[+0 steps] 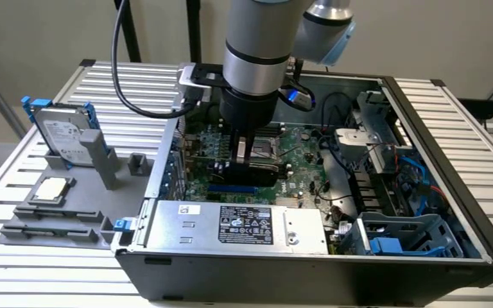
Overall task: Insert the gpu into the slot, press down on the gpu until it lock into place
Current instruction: 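Insert the gpu into the slot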
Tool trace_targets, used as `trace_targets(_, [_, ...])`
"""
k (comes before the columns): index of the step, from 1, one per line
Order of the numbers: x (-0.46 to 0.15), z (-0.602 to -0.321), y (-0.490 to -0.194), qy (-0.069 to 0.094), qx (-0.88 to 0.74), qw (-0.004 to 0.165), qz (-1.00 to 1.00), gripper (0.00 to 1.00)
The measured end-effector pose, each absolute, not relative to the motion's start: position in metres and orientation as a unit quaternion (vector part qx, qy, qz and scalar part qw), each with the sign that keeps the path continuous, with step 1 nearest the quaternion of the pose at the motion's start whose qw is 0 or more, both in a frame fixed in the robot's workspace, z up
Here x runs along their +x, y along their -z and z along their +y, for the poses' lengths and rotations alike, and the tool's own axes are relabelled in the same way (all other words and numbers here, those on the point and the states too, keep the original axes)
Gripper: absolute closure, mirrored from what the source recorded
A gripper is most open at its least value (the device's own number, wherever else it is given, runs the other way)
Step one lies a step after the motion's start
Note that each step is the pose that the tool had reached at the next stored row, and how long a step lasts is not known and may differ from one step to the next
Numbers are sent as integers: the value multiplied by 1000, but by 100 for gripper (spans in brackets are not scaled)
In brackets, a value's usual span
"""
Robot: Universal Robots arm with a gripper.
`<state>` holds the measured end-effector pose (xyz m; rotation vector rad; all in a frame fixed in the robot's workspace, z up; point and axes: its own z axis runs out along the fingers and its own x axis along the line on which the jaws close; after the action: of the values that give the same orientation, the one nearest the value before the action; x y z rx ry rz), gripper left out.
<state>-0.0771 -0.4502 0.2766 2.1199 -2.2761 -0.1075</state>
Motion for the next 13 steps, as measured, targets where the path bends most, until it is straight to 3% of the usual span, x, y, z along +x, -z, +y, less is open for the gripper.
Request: trace_targets(13, [-78, -449, -275, 38, 682, 18, -730, 74])
